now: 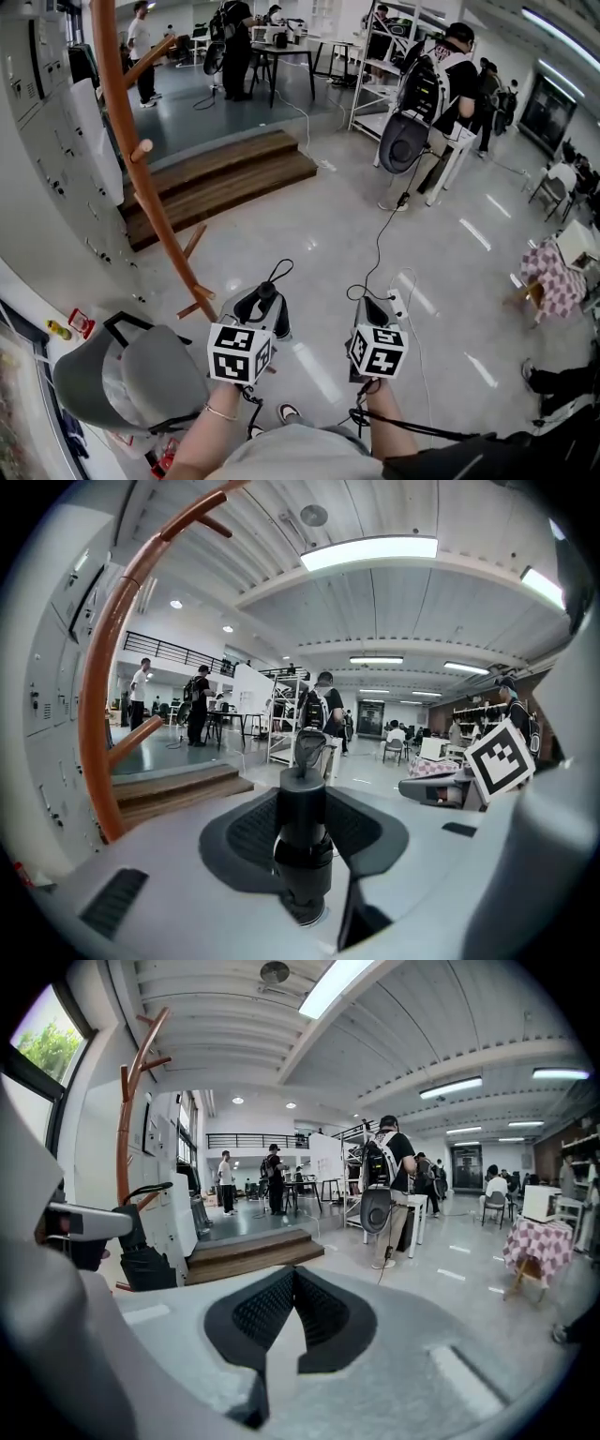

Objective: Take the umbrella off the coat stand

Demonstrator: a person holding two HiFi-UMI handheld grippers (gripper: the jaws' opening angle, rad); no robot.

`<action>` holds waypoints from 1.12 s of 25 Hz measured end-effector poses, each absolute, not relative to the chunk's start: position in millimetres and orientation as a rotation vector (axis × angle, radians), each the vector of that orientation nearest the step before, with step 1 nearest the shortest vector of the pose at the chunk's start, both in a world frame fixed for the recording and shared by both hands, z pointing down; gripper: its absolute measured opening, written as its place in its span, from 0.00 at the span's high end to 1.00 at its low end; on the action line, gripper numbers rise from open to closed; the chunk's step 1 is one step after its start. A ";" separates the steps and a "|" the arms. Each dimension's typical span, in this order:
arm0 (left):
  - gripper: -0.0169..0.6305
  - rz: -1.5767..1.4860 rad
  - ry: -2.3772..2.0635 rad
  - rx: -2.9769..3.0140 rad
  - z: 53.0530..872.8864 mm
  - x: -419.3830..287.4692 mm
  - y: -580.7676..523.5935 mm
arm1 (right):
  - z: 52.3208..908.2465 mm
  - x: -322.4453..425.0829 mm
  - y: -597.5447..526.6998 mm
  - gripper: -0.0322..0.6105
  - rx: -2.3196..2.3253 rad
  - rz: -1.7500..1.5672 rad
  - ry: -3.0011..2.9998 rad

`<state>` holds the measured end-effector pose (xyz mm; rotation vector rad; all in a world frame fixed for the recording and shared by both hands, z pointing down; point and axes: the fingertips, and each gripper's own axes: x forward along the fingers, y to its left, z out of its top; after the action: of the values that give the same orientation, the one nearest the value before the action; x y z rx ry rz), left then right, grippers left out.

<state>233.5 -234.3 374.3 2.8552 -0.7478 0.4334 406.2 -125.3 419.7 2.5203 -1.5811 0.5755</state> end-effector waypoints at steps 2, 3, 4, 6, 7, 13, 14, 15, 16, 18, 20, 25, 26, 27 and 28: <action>0.76 0.448 -0.746 2.856 375.1 240.3 -233.0 | 418.4 410.3 -118.5 0.94 2.537 0.582 -1.564; 0.76 0.453 -0.744 2.856 376.0 242.6 -232.9 | 418.5 411.4 -116.1 0.94 2.544 0.584 -1.557; 0.76 0.456 -0.743 2.855 377.1 244.2 -233.1 | 418.9 412.4 -114.2 0.94 2.550 0.585 -1.551; 0.76 0.458 -0.744 2.852 378.1 247.1 -233.5 | 419.0 414.8 -110.8 0.94 2.559 0.586 -1.541; 0.76 0.457 -0.744 2.851 377.9 248.7 -233.4 | 418.7 416.4 -109.0 0.94 2.562 0.587 -1.537; 0.76 0.455 -0.744 2.850 376.2 250.9 -235.0 | 415.6 416.4 -103.0 0.94 2.581 0.567 -1.518; 0.76 0.455 -0.745 2.849 376.6 249.9 -236.2 | 414.8 414.9 -103.4 0.94 2.581 0.559 -1.513; 0.76 0.455 -0.747 2.848 376.9 249.0 -237.6 | 414.3 413.7 -104.4 0.94 2.579 0.554 -1.512; 0.76 0.454 -0.750 2.846 377.2 248.2 -239.3 | 414.0 412.6 -105.7 0.94 2.577 0.553 -1.512; 0.76 0.452 -0.755 2.841 378.4 246.7 -242.6 | 414.5 410.6 -108.4 0.94 2.572 0.552 -1.514; 0.76 0.444 -0.753 2.839 378.4 246.9 -244.2 | 413.9 410.2 -108.5 0.94 2.571 0.549 -1.509; 0.76 0.437 -0.743 2.842 377.1 247.7 -244.8 | 411.0 409.9 -106.6 0.94 2.573 0.544 -1.499; 0.76 0.438 -0.740 2.843 377.2 248.3 -244.2 | 410.9 410.2 -106.0 0.94 2.573 0.545 -1.498; 0.76 0.438 -0.736 2.844 377.1 249.2 -243.2 | 410.6 410.7 -105.0 0.94 2.574 0.546 -1.498; 0.76 0.439 -0.731 2.845 377.1 249.9 -241.8 | 410.2 411.1 -103.9 0.94 2.574 0.547 -1.497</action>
<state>249.9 -241.8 377.1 2.8447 -0.7313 0.4389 411.1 -103.9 410.2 2.5737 -1.4972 0.5466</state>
